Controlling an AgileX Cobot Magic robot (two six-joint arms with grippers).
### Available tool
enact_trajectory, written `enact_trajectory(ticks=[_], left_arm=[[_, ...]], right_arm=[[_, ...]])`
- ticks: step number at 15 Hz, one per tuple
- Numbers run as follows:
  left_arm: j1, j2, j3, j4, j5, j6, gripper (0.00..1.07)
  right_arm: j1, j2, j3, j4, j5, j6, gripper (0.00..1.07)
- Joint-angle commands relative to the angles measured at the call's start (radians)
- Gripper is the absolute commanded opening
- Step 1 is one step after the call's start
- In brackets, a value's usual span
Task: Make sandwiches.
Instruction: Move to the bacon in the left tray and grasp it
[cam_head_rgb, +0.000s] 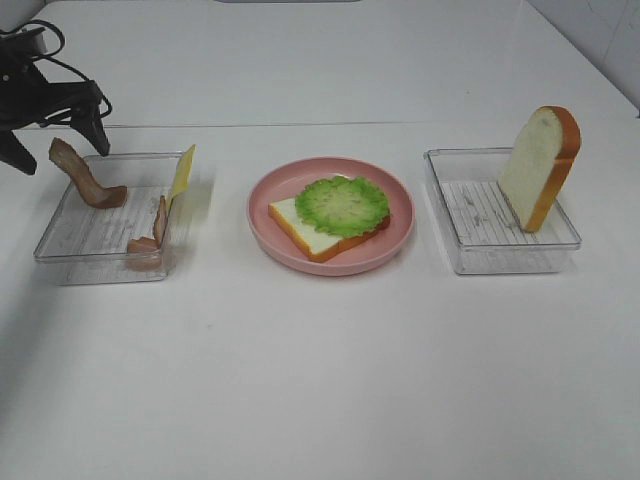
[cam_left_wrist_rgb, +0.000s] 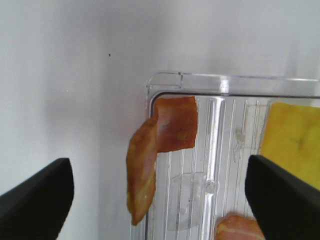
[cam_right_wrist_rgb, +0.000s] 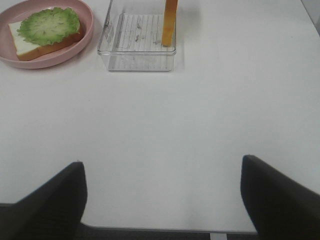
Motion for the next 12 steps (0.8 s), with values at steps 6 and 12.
enact_trajectory(ticks=[6,12], left_arm=[[0.001,0.002,-0.01,0.068,0.005,-0.088,0.48],[0.001,0.002,-0.01,0.076,-0.039,-0.091,0.0]], right_arm=[[-0.007,-0.034,0.005,0.0,-0.009,-0.008,0.81],[-0.007,-0.034,0.005,0.0,-0.009,-0.008,0.81]])
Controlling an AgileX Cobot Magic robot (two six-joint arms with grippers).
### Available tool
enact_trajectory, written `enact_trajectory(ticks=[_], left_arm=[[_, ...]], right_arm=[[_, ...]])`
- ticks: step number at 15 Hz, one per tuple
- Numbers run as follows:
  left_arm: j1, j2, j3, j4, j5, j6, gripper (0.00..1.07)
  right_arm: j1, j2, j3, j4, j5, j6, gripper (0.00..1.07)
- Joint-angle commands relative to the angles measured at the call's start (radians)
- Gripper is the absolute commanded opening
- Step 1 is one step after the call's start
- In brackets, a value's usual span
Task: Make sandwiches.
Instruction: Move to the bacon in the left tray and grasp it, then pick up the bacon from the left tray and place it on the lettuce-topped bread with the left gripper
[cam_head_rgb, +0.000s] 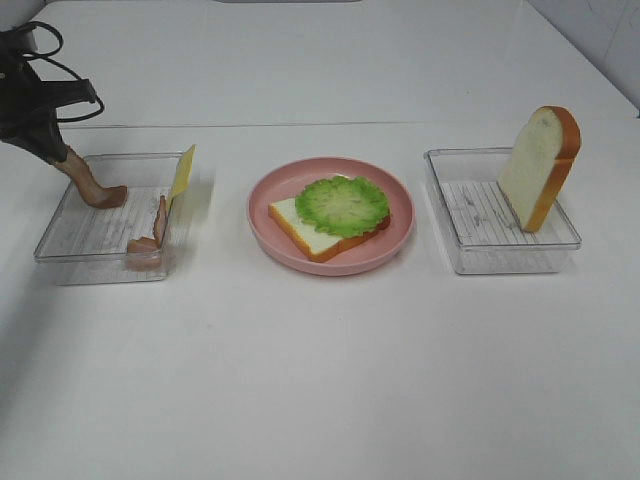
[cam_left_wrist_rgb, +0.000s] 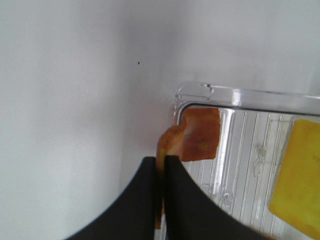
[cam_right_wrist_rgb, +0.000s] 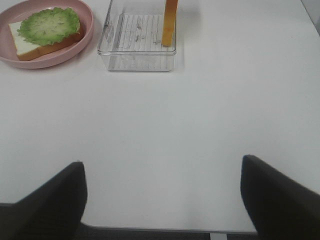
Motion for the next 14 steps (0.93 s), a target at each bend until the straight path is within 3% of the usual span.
enact_trajectory(ticks=[1,6,11,14], left_arm=[[0.001,0.002,-0.004,0.005,-0.029,-0.018,0.0],[-0.002,-0.029,-0.004,-0.015,-0.024,-0.032,0.0],[-0.006,-0.16,-0.004,-0.045,0.044,-0.029,0.0],[-0.055,-0.233,-0.004,-0.062,0.05,-0.029,0.0]], right_arm=[[-0.007,-0.034,0.005,0.0,-0.009,-0.008,0.81],[-0.007,-0.034,0.005,0.0,-0.009,-0.008,0.81],[-0.007,-0.034,0.005,0.0,-0.009,-0.008,0.81],[-0.007,-0.034,0.005,0.0,-0.009,-0.008,0.81]])
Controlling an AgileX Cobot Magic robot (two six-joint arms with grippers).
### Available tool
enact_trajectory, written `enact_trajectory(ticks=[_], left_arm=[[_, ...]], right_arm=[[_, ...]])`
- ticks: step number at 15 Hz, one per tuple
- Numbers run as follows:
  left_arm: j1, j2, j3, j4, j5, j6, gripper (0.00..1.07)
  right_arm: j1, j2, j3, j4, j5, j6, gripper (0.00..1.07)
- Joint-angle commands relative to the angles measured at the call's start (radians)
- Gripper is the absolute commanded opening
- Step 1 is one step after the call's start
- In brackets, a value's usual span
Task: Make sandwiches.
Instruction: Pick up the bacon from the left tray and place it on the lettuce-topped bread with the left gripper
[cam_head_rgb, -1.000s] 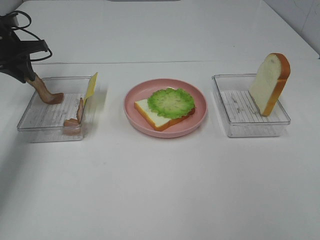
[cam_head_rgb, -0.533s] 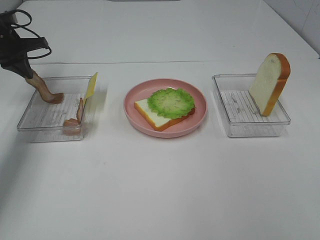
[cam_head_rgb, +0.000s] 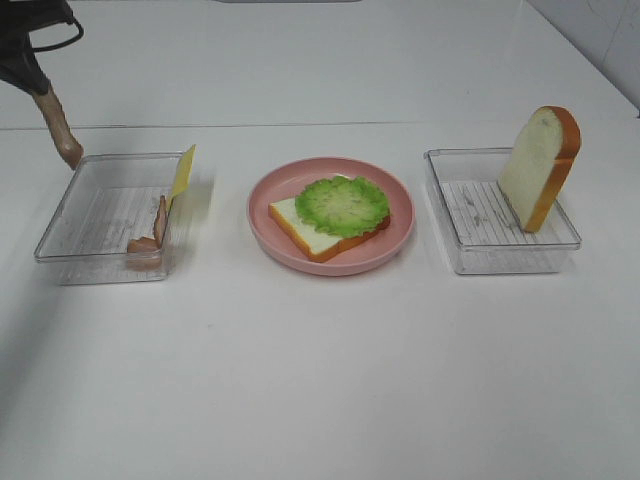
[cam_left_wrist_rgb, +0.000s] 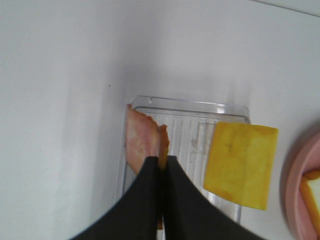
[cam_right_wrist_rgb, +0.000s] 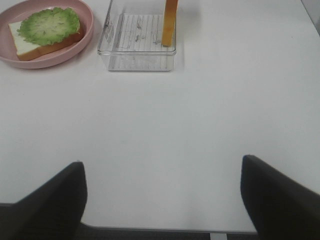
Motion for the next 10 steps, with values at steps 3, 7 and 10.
enact_trajectory(ticks=[3,7,10], left_arm=[[-0.17,-0.065,-0.02,-0.088,-0.003,-0.026,0.0],[-0.309,-0.061,-0.029,-0.188,-0.125,-0.058,0.0],[-0.417,-0.009,-0.029,-0.344,-0.277,-0.059,0.0]], right_arm=[[-0.007,-0.034,0.005,0.0,-0.009,-0.008,0.81],[-0.007,-0.034,0.005,0.0,-0.009,-0.008,0.81],[-0.007,-0.034,0.005,0.0,-0.009,-0.008,0.81]])
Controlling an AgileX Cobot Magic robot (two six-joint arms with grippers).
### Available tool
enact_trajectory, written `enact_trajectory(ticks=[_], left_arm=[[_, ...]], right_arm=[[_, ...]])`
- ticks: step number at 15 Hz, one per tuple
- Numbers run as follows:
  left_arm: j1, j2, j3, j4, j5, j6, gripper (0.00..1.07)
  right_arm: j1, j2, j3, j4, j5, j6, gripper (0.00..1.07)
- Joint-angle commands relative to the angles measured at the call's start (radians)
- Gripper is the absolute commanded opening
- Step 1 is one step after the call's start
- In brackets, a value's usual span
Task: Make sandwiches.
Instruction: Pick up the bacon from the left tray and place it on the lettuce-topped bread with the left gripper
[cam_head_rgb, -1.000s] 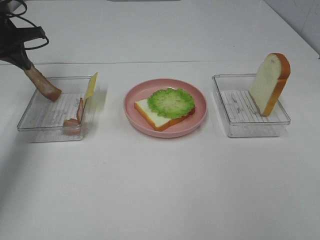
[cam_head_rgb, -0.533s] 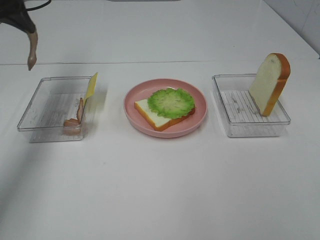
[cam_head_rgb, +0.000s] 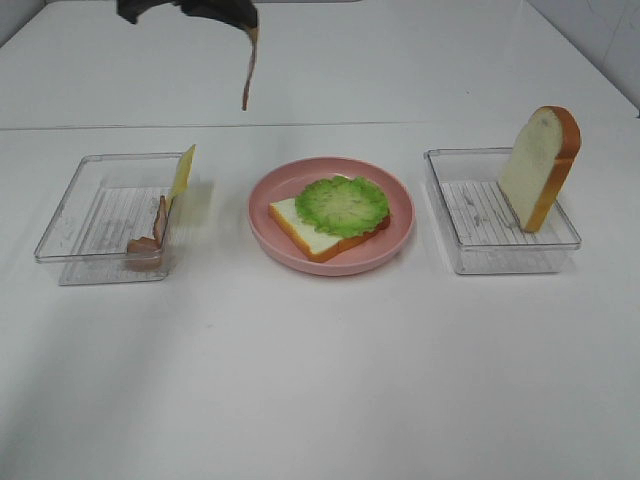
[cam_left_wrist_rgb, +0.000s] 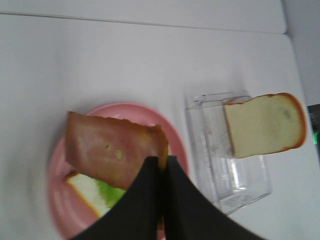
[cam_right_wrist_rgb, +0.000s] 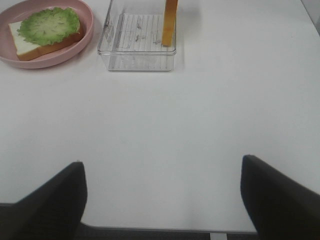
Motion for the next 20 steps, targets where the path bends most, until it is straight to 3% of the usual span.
enact_trajectory(ticks=[1,5,6,11,14,20], left_arm=[[-0.057,0.054,-0.009,-0.111,-0.085,-0.002,0.0],[-0.123,0.144,-0.01,-0.198,-0.163,0.001,0.0],[-0.151,0.192,-0.01,-0.285,-0.202,0.009,0.0],[-0.187,0.29,-0.015,-0.458,-0.236,0.069,0.0],[-0.187,0.312,-0.015,-0.426,-0.208,0.084,0.0],[-0.147,0.309,-0.015,-0.2,-0.114,0.004,0.0]], right_arm=[[-0.007,-0.034,0.005,0.0,-0.009,-0.008,0.81],[-0.007,-0.034,0.005,0.0,-0.009,-0.008,0.81],[-0.007,-0.034,0.005,0.0,-0.009,-0.008,0.81],[-0.007,-0.034,0.005,0.0,-0.009,-0.008,0.81],[-0.007,-0.034,0.005,0.0,-0.009,-0.008,0.81],[-0.007,-0.034,0.005,0.0,-0.009,-0.008,0.81]])
